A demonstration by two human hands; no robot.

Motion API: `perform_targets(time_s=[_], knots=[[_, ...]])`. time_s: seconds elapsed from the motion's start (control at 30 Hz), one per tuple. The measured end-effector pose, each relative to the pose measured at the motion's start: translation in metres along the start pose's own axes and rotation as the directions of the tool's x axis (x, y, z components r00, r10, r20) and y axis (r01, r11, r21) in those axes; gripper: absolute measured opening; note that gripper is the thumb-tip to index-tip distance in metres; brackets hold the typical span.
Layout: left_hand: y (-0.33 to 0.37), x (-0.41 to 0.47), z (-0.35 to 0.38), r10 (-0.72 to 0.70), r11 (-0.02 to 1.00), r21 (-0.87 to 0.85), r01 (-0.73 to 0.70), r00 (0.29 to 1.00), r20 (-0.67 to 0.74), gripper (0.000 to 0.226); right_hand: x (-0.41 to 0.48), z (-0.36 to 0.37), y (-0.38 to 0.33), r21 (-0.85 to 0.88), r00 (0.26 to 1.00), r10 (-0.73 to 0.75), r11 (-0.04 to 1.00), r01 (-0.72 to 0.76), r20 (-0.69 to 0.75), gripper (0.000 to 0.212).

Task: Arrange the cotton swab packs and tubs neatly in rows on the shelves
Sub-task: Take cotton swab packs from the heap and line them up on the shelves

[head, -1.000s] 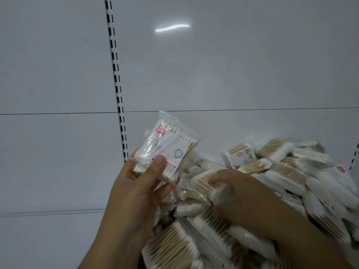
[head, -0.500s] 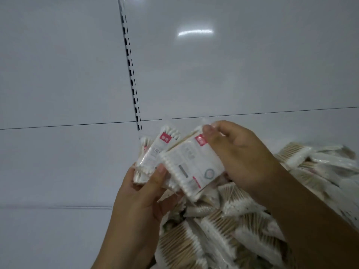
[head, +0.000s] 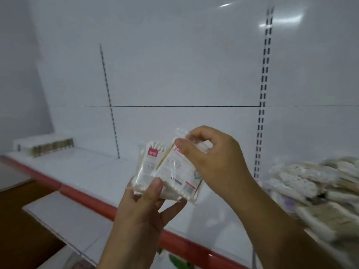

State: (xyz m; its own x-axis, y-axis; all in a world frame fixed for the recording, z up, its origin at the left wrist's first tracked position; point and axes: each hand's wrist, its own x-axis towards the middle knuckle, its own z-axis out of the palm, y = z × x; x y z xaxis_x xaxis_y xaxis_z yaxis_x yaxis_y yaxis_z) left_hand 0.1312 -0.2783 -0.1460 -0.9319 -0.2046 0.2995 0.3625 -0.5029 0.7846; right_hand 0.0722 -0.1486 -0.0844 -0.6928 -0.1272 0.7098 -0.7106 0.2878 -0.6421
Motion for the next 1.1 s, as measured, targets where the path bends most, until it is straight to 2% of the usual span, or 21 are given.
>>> perform_targets(time_s=[0.07,0.13,0.23,0.37,0.5,0.57,0.67,0.77,0.87,0.93,1.1], knots=[[0.031,-0.007,-0.051,0.008,1.0,0.016,-0.007,0.998,-0.058,0.097,-0.001,0.066,-0.022,0.039,0.997,-0.028,0.999,0.025,0.074,0.014],[0.058,-0.012,-0.102,0.035,0.999,0.007,-0.034,0.989,-0.142,0.071,-0.004,0.13,-0.04,0.12,0.986,-0.026,0.993,0.006,0.166,0.02],[0.092,-0.015,-0.172,0.077,0.996,-0.009,-0.083,0.959,-0.272,0.063,-0.011,0.213,-0.062,0.358,0.948,0.072,0.915,-0.186,0.309,0.027],[0.127,-0.011,-0.255,0.092,0.995,-0.005,-0.101,0.926,-0.366,0.067,-0.024,0.303,-0.074,0.481,0.889,0.101,0.811,-0.334,0.447,0.03],[0.15,0.005,-0.324,0.086,0.996,-0.001,-0.093,0.925,-0.371,0.09,-0.025,0.382,-0.072,0.468,0.84,0.07,0.804,-0.366,0.537,0.043],[0.159,0.016,-0.358,0.047,0.997,-0.044,-0.064,0.946,-0.321,0.098,-0.014,0.417,-0.068,0.465,0.838,0.064,0.808,-0.362,0.542,0.043],[0.182,0.041,-0.409,-0.036,0.984,-0.176,-0.007,0.97,-0.241,0.088,0.01,0.466,-0.062,0.472,0.826,0.059,0.797,-0.377,0.561,0.041],[0.211,0.076,-0.46,-0.091,0.977,-0.208,0.053,0.979,-0.18,0.078,0.041,0.52,-0.059,0.493,0.818,0.033,0.784,-0.377,0.574,0.043],[0.236,0.107,-0.519,-0.109,0.979,-0.195,0.054,0.954,-0.28,0.086,0.065,0.59,-0.063,0.519,0.804,0.03,0.75,-0.411,0.594,0.044],[0.255,0.119,-0.56,-0.079,0.991,-0.127,0.036,0.932,-0.353,0.096,0.068,0.644,-0.069,0.528,0.779,0.017,0.726,-0.44,0.626,0.043],[0.297,0.146,-0.661,-0.05,0.999,-0.018,0.047,0.919,-0.392,0.097,0.077,0.763,-0.084,0.48,0.685,0.023,0.696,-0.533,0.728,0.038]])
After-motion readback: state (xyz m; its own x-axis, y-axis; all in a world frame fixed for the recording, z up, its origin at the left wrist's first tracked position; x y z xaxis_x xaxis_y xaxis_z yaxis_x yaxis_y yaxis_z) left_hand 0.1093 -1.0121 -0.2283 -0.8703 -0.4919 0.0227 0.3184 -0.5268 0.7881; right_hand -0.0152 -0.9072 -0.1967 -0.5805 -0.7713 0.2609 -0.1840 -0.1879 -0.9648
